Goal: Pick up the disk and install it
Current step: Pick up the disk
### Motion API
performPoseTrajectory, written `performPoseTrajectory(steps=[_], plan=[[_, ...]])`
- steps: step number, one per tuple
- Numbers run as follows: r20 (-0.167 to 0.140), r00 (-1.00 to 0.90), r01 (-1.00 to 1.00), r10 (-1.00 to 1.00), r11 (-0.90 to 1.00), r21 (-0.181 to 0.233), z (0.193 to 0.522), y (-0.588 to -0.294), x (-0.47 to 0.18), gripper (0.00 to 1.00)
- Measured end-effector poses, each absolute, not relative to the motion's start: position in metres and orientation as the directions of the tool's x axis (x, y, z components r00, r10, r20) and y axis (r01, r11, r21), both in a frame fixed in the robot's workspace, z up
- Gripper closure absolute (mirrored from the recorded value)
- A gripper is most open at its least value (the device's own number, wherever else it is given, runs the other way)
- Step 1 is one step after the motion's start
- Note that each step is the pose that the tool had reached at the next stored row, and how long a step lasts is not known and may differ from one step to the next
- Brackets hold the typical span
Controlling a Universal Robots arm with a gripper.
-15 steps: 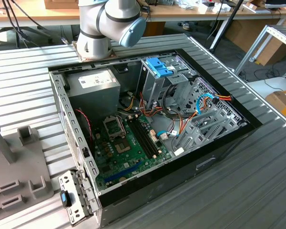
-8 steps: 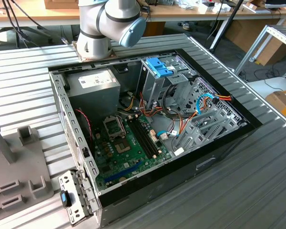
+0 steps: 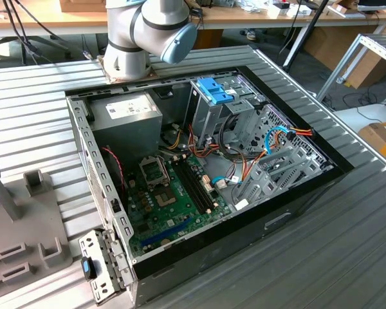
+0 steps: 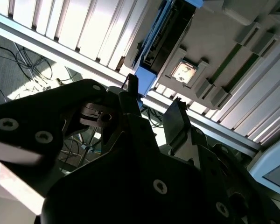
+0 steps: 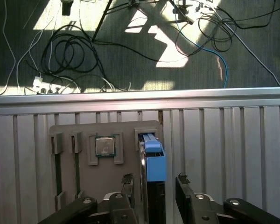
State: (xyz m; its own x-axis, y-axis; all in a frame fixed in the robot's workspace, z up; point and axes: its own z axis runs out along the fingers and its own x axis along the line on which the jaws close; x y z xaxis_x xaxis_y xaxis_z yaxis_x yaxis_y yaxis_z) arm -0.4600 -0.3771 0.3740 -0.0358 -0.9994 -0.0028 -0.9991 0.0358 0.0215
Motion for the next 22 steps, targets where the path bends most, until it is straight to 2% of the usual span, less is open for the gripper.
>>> performPoseTrajectory(steps=[22], plan=[[-0.003, -0.036, -0.999, -0.999, 0.036, 0.022, 0.3687, -0.3771, -0.46, 0.52]])
